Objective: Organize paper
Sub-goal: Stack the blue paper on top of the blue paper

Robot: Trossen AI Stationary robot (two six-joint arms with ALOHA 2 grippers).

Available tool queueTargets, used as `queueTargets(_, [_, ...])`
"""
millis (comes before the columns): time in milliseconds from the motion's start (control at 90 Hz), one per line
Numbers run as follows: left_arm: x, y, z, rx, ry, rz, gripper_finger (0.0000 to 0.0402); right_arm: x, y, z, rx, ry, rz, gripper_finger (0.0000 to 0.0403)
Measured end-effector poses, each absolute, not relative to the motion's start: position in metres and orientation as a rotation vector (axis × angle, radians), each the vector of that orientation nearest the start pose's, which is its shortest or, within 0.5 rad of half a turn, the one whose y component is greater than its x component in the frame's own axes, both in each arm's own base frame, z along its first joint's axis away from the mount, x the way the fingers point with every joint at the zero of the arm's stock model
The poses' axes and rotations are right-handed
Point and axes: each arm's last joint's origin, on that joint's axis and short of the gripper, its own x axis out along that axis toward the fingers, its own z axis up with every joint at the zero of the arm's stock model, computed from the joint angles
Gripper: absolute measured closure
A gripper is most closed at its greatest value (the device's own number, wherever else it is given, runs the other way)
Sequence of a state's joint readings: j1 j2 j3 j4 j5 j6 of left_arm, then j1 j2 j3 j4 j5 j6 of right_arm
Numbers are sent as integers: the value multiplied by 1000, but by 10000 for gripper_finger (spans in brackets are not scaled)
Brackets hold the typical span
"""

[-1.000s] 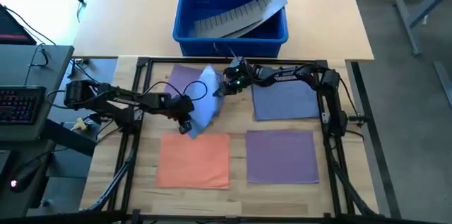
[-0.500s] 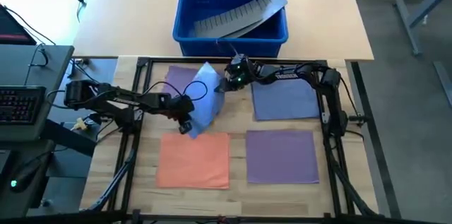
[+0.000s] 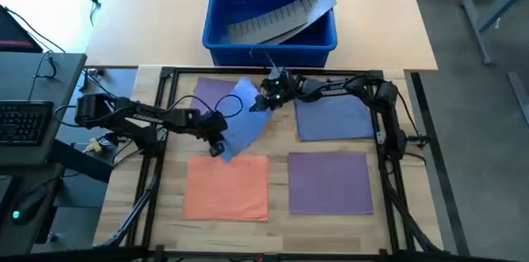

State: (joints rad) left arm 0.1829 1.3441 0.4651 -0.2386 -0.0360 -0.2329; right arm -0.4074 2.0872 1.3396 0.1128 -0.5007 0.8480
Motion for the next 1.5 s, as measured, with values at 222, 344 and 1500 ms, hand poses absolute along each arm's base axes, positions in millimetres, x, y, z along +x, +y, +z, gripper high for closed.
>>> queueTargets(222, [205, 39, 135, -281, 1145, 339, 402, 410, -159, 163, 1163, 609, -256, 401])
queueTargets(344, [220, 44, 173, -204, 1137, 385, 402, 387, -160, 209, 1177, 596, -337, 403])
queueTargets(1500, [254, 55, 263, 1, 857, 442, 402, 103, -95, 203, 1383, 679, -1202, 403])
